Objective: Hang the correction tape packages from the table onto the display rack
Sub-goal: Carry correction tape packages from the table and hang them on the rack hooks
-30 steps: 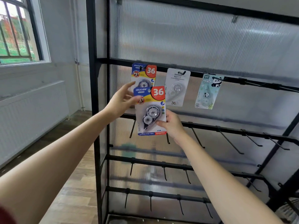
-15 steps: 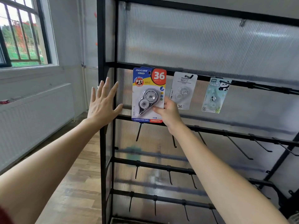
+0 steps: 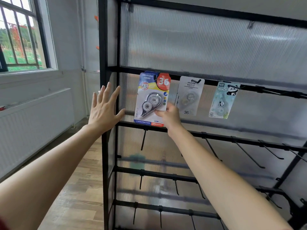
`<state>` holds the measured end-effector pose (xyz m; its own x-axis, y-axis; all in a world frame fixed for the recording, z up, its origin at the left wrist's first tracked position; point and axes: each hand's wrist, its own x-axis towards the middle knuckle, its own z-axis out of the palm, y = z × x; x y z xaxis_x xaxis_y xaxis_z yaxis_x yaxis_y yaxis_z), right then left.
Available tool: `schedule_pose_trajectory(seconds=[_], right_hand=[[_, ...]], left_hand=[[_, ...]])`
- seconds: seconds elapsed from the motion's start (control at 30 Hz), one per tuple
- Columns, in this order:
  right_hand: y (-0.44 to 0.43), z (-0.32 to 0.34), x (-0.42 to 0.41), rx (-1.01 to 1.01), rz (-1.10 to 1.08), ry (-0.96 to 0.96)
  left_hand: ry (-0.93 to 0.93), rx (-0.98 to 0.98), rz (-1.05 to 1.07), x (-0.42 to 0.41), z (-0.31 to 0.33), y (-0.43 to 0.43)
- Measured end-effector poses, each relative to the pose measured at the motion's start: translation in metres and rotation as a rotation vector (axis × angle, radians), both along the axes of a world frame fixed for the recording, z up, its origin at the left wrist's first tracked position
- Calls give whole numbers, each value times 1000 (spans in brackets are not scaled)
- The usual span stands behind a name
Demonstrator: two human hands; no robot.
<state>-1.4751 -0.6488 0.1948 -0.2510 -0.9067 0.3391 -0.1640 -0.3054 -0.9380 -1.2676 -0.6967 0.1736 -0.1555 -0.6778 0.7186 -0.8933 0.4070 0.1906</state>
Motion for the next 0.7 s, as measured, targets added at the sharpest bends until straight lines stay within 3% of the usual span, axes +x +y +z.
schedule_pose_trajectory(seconds=[0.53, 0.7], right_hand=[[-70, 3, -15, 155, -269, 31], [-52, -18, -24, 111, -350, 312]], left_hand=[[-34, 26, -81, -20, -4, -17], [-34, 37, -88, -23, -16, -15]])
